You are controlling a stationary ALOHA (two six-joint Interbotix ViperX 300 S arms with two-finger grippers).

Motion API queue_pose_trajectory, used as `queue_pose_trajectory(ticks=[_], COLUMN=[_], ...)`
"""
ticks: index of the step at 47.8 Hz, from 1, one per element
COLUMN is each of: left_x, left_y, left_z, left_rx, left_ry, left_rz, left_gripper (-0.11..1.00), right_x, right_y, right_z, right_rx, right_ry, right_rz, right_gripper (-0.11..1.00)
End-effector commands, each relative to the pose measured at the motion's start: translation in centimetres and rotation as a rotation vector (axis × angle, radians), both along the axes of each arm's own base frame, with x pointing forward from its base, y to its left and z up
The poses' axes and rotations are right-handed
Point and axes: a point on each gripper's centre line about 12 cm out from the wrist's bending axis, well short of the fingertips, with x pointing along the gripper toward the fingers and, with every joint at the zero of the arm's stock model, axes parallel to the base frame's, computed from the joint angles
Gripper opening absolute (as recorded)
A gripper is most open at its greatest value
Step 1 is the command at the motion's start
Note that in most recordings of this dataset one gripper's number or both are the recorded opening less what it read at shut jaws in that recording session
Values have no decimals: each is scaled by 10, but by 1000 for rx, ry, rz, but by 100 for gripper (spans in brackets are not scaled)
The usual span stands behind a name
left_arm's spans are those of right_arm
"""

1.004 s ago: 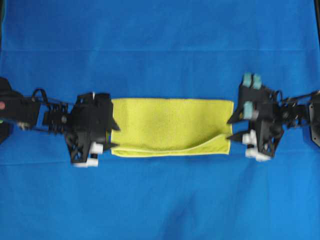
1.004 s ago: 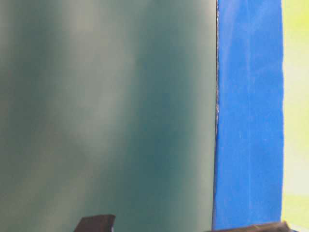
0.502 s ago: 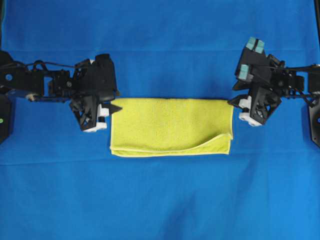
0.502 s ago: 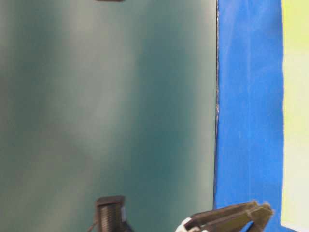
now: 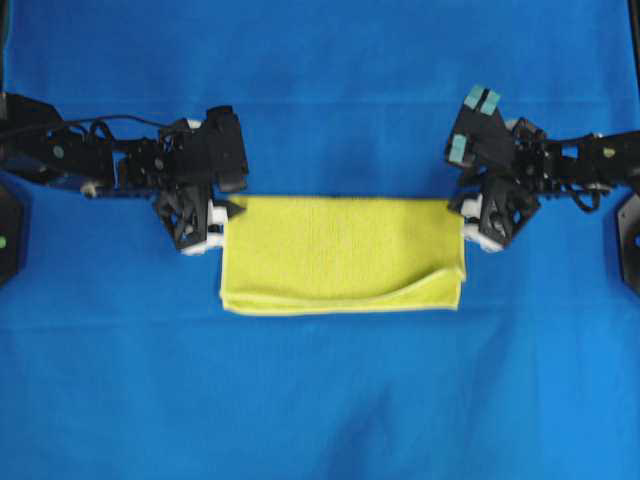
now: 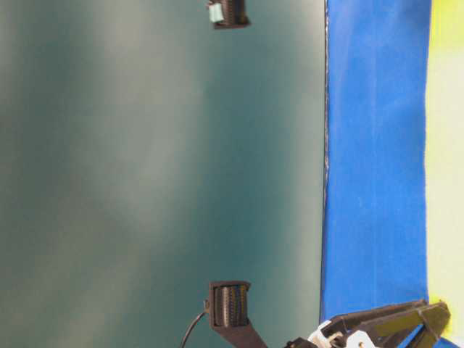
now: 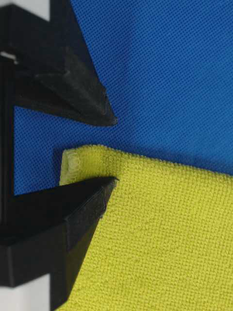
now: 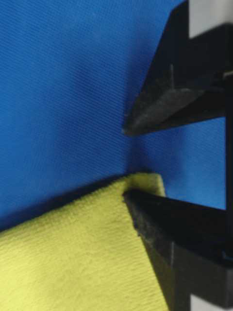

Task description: Fold the yellow towel.

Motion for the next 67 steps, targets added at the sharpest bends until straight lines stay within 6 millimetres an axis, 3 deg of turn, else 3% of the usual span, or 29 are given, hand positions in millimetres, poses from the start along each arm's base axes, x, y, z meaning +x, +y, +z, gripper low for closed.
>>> queue_pose_trajectory(ticks=[1,17,21,26,28,42,48,67], left_x=[3,2,4,4,4,3,4,6], left_y=[2,-2,-6,-9,-9,-8,-8,-27], left_z=[5,2,2,0,0,4,21,129], left_rx=[3,-10,-16,-21,-20,-21,-25,-20], left_ry=[-18,51,86,119,121,119,111,-12], left_rz=[3,-9,-20,-29,-30,-28,-24,-71], left_gripper=[46,44,35,11,3,2,2,2], right_x=[4,4,5,5,5,6,7,-5], right_y=[-2,-1,0,1,1,1,0,0], right_z=[3,3,3,4,4,5,20,111], right_rx=[-1,-3,-6,-6,-6,-2,-8,-70], right_ry=[-17,-12,-13,-14,-14,-22,-51,-109], right_rz=[-5,-2,8,13,14,4,-6,-17], right_gripper=[56,51,38,7,1,1,1,1])
